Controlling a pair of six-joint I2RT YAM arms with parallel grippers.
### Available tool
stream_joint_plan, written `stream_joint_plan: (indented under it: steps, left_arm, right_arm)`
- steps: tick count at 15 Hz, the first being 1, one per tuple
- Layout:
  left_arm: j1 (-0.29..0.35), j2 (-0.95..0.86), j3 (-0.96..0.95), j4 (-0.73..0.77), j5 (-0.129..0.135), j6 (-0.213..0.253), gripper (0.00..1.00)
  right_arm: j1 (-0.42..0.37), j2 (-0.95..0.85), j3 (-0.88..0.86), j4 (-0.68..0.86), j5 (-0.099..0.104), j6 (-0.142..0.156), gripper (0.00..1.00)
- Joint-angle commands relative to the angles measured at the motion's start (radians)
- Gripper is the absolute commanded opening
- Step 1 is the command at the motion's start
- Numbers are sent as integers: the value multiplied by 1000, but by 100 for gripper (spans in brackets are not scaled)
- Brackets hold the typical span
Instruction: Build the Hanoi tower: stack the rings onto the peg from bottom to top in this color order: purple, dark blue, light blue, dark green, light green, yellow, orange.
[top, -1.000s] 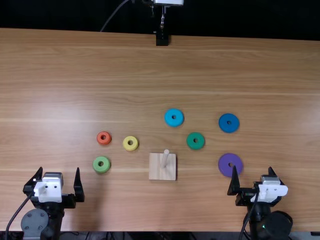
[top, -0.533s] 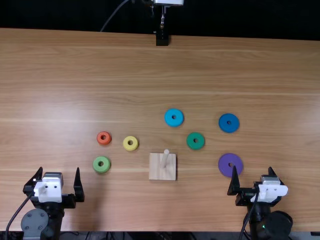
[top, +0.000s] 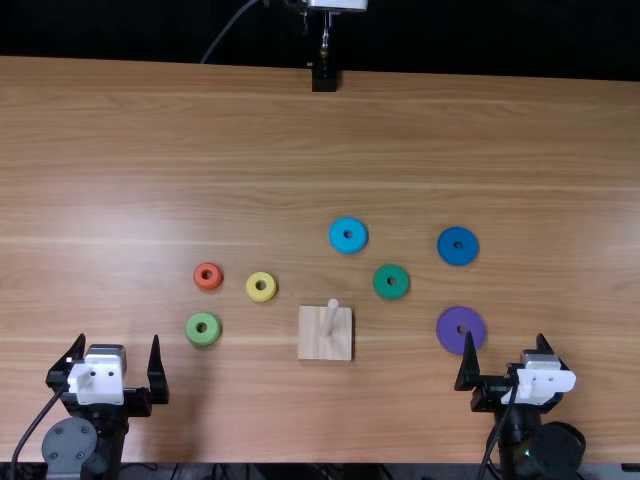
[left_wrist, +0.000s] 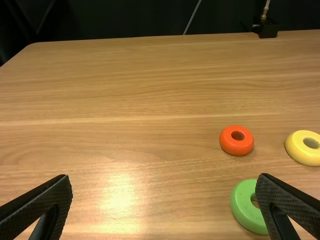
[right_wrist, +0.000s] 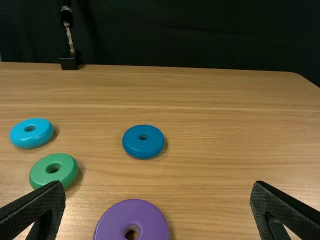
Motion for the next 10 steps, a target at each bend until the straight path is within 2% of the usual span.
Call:
stream_joint_plan:
  steps: [1,4,6,8,10]
  left_arm:
    - [8,-11,-107,-66,-4,3,100]
    - [8,-11,-107,-66,-4,3,100]
    - [8,-11,-107,-66,-4,3,100]
    - [8,-11,-107,-66,-4,3,100]
    - [8,-11,-107,-66,-4,3,100]
  right_arm:
    - [-10,-13,-63,-66,-5,-1,100]
    - [-10,-13,-63,-57,-4,2,100]
    - [-7,-13,-6,26,0,-1,100]
    - [-1,156,127,116,8,-3,100]
    - [5,346,271,112,8,-11,100]
